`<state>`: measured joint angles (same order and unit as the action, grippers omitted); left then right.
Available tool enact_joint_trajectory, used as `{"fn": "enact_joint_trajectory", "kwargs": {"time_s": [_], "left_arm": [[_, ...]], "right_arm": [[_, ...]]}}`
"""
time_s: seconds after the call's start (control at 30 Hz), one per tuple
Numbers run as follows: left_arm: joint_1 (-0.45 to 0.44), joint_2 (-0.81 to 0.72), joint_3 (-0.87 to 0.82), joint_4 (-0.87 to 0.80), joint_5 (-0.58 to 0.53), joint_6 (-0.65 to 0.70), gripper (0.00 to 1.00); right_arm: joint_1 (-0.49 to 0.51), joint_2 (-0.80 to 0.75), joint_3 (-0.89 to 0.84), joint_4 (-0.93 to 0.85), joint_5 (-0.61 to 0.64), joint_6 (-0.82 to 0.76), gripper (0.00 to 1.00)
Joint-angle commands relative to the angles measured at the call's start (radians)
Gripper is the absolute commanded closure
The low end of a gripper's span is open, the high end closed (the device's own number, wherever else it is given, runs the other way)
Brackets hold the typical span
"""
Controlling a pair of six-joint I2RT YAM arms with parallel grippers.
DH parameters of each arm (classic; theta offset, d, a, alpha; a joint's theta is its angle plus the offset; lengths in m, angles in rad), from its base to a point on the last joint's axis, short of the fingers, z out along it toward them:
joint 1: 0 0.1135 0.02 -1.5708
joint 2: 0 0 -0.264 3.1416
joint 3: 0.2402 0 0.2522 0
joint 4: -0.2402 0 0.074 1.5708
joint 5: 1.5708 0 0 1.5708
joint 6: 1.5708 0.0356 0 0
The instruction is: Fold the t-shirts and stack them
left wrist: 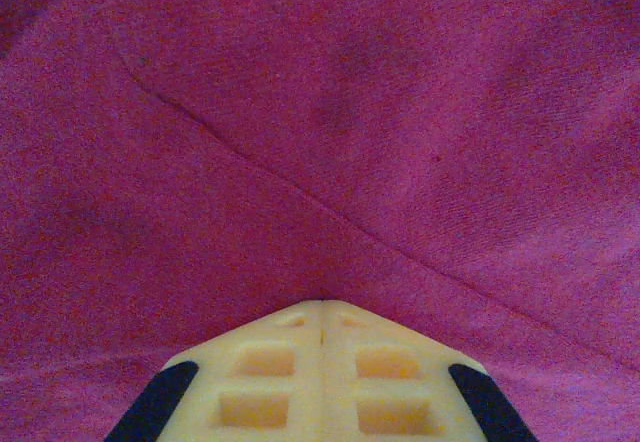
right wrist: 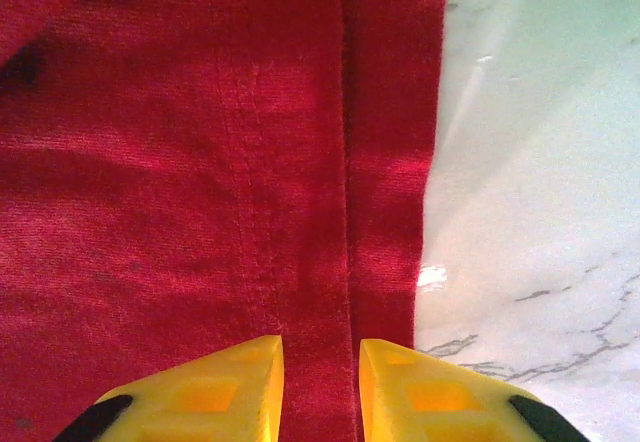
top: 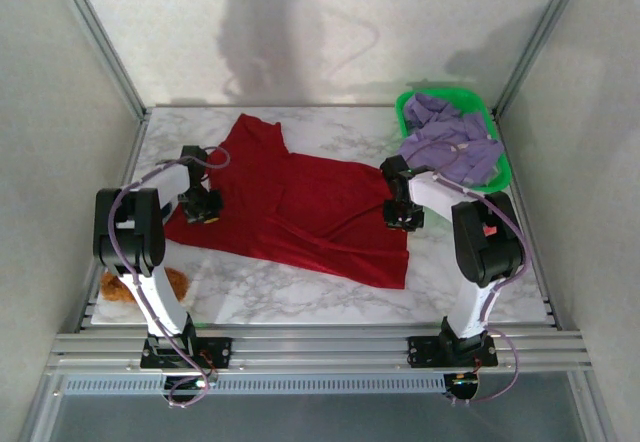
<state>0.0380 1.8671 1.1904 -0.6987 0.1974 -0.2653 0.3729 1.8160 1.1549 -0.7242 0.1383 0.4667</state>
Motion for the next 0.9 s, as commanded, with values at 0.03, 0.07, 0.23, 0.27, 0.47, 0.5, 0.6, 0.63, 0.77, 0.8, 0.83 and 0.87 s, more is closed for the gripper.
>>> {"fn": "enact_joint_trajectory", "kwargs": {"time_s": [0.03, 0.07, 0.23, 0.27, 0.47, 0.5, 0.6, 0.63, 0.77, 0.8, 0.83, 0.87], "left_arm": [[0.000, 0.023, -0.040, -0.008, -0.012, -0.005, 1.00], [0.000, 0.024, -0.039, -0.008, -0.012, -0.006, 1.00], [0.000, 0.020, -0.040, -0.012, -0.017, -0.006, 1.00], [0.000, 0.021, -0.040, -0.011, -0.019, -0.005, 1.00], [0.005, 0.032, -0.045, -0.001, -0.027, -0.003, 1.00], [0.005, 0.033, -0.044, -0.002, -0.027, -0.002, 1.00], [0.005, 0.033, -0.036, -0.008, -0.031, 0.002, 1.00], [0.006, 0.035, -0.033, -0.013, -0.034, 0.004, 1.00], [0.008, 0.037, -0.036, -0.011, -0.038, 0.008, 1.00], [0.008, 0.040, -0.039, -0.010, -0.038, 0.008, 1.00], [0.008, 0.042, -0.041, -0.008, -0.037, 0.008, 1.00], [0.008, 0.046, -0.042, -0.008, -0.034, 0.008, 1.00]], "right_arm": [[-0.012, 0.028, -0.007, 0.010, 0.029, 0.015, 0.73], [-0.012, 0.029, -0.010, 0.014, 0.028, 0.018, 0.73], [-0.011, 0.016, -0.023, 0.017, 0.013, 0.029, 0.82], [-0.011, 0.009, -0.030, 0.024, 0.009, 0.030, 0.83], [-0.011, -0.027, -0.049, 0.023, 0.016, 0.038, 0.97], [-0.011, -0.035, -0.049, 0.019, 0.017, 0.041, 0.98], [-0.009, -0.055, -0.053, 0.001, 0.039, 0.057, 1.00], [-0.009, -0.060, -0.055, -0.005, 0.049, 0.063, 1.00], [-0.009, -0.071, -0.062, -0.034, 0.080, 0.086, 1.00], [-0.008, -0.077, -0.064, -0.037, 0.086, 0.092, 1.00], [-0.009, -0.081, -0.067, -0.042, 0.093, 0.100, 1.00], [-0.009, -0.084, -0.069, -0.048, 0.099, 0.105, 1.00]]}}
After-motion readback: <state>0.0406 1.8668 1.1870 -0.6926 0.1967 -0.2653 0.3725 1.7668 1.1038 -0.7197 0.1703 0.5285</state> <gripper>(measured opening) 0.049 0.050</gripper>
